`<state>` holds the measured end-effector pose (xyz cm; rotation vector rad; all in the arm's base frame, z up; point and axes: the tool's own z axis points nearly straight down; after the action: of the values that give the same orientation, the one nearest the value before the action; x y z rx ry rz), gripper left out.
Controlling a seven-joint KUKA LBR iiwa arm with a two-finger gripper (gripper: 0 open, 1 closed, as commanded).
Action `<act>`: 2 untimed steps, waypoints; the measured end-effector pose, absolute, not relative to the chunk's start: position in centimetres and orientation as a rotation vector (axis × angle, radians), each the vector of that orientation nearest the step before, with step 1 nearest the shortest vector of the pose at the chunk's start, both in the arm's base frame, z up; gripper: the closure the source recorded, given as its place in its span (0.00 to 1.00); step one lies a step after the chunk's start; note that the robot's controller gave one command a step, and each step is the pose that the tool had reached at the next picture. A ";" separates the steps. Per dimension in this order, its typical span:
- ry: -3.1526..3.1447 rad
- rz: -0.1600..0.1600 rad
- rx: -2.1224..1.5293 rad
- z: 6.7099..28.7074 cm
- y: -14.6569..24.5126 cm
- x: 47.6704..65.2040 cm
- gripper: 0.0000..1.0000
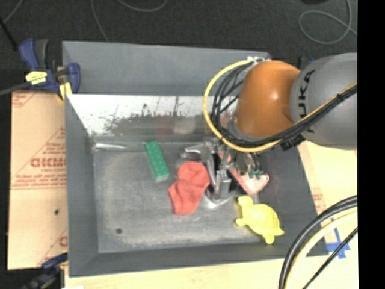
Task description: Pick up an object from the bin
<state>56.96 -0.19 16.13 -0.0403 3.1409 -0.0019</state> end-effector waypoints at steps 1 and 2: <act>3.077 -0.004 -0.603 14.8 0.4 57.7 0.00; 2.952 -0.008 -1.043 9.3 1.8 59.8 0.00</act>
Offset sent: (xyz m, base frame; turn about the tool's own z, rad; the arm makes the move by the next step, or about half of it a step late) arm 0.0321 0.0270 -0.0913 -0.6809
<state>59.76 1.78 9.32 -1.0434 2.9522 -0.0082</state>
